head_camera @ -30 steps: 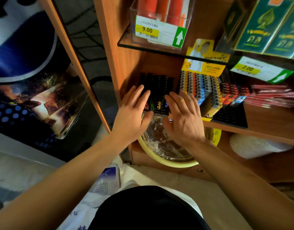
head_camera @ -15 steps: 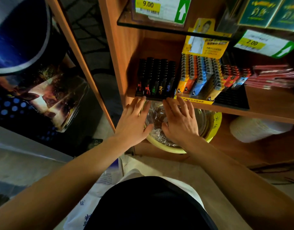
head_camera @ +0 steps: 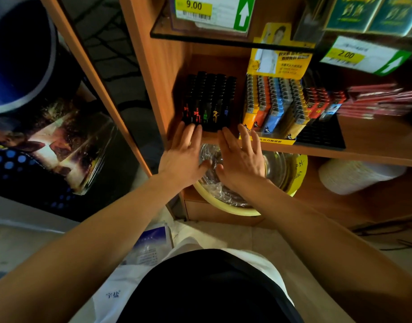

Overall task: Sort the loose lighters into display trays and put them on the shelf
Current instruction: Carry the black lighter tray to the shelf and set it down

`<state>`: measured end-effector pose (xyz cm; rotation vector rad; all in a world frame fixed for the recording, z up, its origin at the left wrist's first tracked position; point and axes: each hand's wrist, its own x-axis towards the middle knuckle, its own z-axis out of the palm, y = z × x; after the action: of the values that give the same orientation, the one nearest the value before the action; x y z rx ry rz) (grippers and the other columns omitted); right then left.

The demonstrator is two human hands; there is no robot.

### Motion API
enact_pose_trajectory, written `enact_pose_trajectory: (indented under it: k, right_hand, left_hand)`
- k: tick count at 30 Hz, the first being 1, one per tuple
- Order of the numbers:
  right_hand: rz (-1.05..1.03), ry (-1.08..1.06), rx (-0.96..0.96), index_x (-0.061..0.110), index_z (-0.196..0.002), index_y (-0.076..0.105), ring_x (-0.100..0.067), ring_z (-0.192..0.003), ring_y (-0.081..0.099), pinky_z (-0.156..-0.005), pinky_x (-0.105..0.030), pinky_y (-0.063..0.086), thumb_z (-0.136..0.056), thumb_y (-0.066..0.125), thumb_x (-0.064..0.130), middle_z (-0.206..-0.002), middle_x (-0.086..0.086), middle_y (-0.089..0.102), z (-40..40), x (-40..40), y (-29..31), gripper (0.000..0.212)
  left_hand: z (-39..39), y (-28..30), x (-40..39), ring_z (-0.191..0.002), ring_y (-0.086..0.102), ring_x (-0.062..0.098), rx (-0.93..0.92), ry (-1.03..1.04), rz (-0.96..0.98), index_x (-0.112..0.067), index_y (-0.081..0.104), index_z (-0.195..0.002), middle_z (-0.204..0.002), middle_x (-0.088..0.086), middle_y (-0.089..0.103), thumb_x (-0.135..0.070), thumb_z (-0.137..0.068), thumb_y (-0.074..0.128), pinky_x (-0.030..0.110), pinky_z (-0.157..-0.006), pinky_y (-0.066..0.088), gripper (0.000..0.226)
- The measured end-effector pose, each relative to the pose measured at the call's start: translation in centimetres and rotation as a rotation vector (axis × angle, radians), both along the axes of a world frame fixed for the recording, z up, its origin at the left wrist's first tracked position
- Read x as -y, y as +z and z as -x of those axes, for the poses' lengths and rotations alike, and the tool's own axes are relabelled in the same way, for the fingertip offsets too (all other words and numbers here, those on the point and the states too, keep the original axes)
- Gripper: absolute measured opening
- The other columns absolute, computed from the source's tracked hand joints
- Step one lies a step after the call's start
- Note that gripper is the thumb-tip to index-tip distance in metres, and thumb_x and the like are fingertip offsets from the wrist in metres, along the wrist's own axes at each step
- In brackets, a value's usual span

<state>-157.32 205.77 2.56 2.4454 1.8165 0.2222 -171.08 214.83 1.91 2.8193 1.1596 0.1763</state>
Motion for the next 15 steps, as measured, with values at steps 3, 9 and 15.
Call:
enact_pose_trajectory:
  k: [3, 9, 15]
  right_hand:
    - [0.001, -0.020, 0.012, 0.018, -0.157, 0.006, -0.032, -0.149, -0.004, -0.121, -0.052, -0.001, -0.093, 0.041, 0.056, -0.164, 0.002, 0.007, 0.0, -0.3, 0.0, 0.081]
    - [0.008, -0.056, 0.024, 0.015, -0.156, 0.003, -0.030, -0.149, -0.005, -0.121, -0.050, -0.001, -0.094, 0.038, 0.056, -0.164, 0.000, 0.006, 0.2, -0.5, 0.1, 0.082]
    - [0.035, -0.069, 0.019, 0.013, -0.156, 0.005, -0.030, -0.148, -0.001, -0.120, -0.049, 0.004, -0.094, 0.038, 0.056, -0.163, -0.002, 0.008, 0.2, -0.8, 0.6, 0.083]
  left_hand:
    - [-0.4, 0.1, -0.7, -0.152, 0.003, 0.025, 0.003, 0.001, 0.034, -0.014, 0.011, -0.157, -0.162, 0.005, 0.008, -0.058, -0.093, 0.049, 0.047, -0.107, 0.042, 0.086]
    - [-0.9, 0.2, -1.1, -0.151, 0.006, 0.025, 0.021, -0.022, 0.038, -0.014, 0.016, -0.156, -0.161, 0.007, 0.012, -0.060, -0.092, 0.047, 0.046, -0.118, 0.028, 0.085]
    - [-1.1, 0.7, -1.8, -0.144, 0.027, 0.027, 0.033, -0.068, 0.094, -0.015, 0.014, -0.156, -0.161, 0.002, 0.008, -0.058, -0.093, 0.051, 0.043, -0.107, 0.040, 0.085]
